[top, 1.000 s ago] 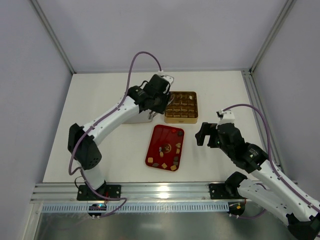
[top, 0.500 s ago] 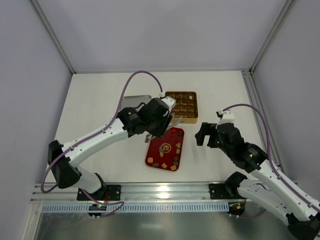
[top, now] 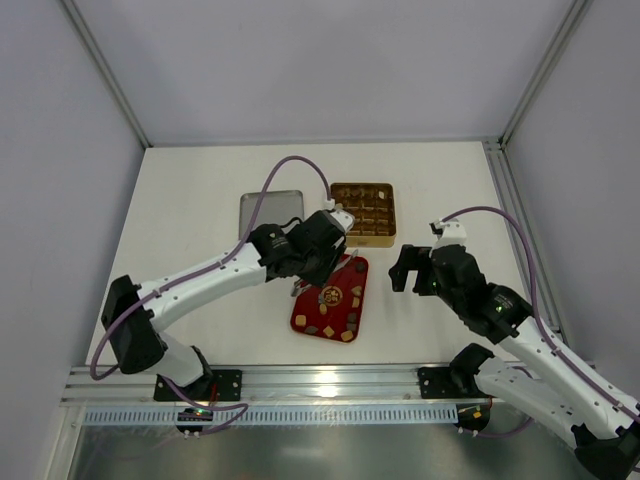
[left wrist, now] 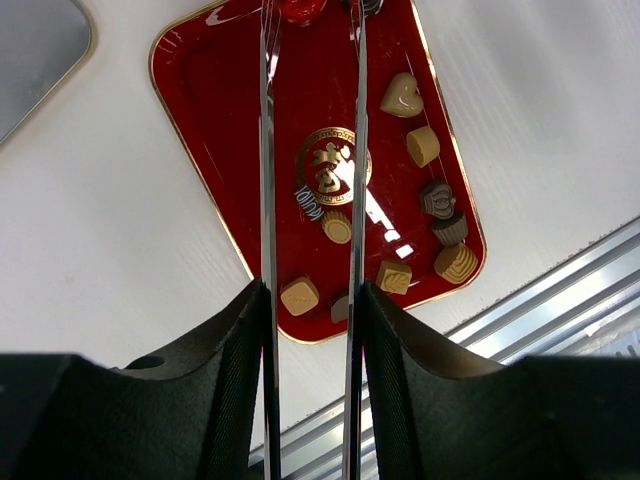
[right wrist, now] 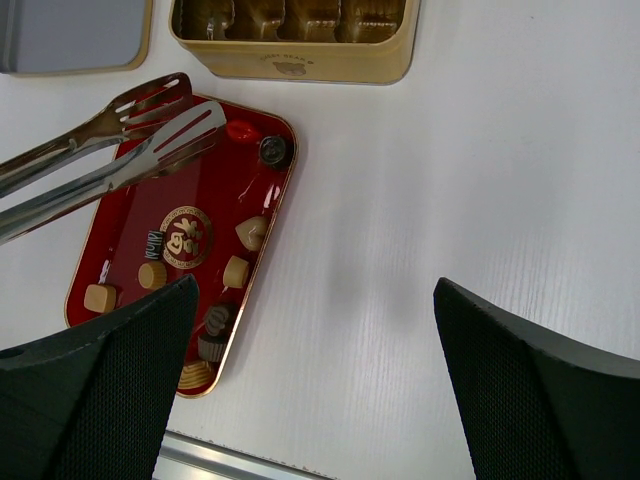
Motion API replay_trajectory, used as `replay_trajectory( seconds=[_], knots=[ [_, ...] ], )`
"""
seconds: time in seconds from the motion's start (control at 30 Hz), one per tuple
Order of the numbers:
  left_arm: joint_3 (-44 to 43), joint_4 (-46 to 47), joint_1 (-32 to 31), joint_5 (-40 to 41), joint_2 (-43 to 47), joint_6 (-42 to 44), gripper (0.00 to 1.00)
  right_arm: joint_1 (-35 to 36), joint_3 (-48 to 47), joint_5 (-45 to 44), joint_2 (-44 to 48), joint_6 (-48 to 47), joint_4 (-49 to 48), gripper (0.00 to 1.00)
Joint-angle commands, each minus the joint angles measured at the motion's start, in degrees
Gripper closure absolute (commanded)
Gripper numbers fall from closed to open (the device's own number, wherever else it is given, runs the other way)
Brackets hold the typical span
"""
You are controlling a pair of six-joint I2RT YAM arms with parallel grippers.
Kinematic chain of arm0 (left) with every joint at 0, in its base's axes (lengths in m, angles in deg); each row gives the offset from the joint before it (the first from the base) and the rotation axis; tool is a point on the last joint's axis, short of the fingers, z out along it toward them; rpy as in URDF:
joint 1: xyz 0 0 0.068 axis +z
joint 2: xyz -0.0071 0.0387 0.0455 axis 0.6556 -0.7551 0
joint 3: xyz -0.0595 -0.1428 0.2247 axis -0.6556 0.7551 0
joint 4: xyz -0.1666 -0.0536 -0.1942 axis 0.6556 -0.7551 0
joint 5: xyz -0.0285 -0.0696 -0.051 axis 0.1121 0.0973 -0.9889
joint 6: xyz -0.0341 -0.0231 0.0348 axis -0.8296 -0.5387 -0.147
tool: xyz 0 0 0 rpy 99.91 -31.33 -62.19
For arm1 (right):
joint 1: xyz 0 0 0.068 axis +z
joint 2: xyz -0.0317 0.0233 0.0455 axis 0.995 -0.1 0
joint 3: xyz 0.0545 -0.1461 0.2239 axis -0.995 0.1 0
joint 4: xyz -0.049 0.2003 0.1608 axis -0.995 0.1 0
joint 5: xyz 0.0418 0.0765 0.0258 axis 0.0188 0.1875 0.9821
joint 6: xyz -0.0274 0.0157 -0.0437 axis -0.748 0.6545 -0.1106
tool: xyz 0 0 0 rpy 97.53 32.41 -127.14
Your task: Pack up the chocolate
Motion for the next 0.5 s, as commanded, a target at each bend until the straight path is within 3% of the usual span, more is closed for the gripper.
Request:
replay_trajectory(
  seconds=[0.0, 0.47],
  knots=[
    [0.52, 3.82, -0.29, 1.56, -1.95, 0.16, 0.59, -0.01, -0.53, -0.47, 0.02, 0.27, -1.45, 0.00],
    [-0.44, 5.49, -0.29, 3.05, -7.93, 0.68, 0.61, -0.01, 0.26, -0.83, 0.37, 0.10, -1.36, 0.00]
  ],
)
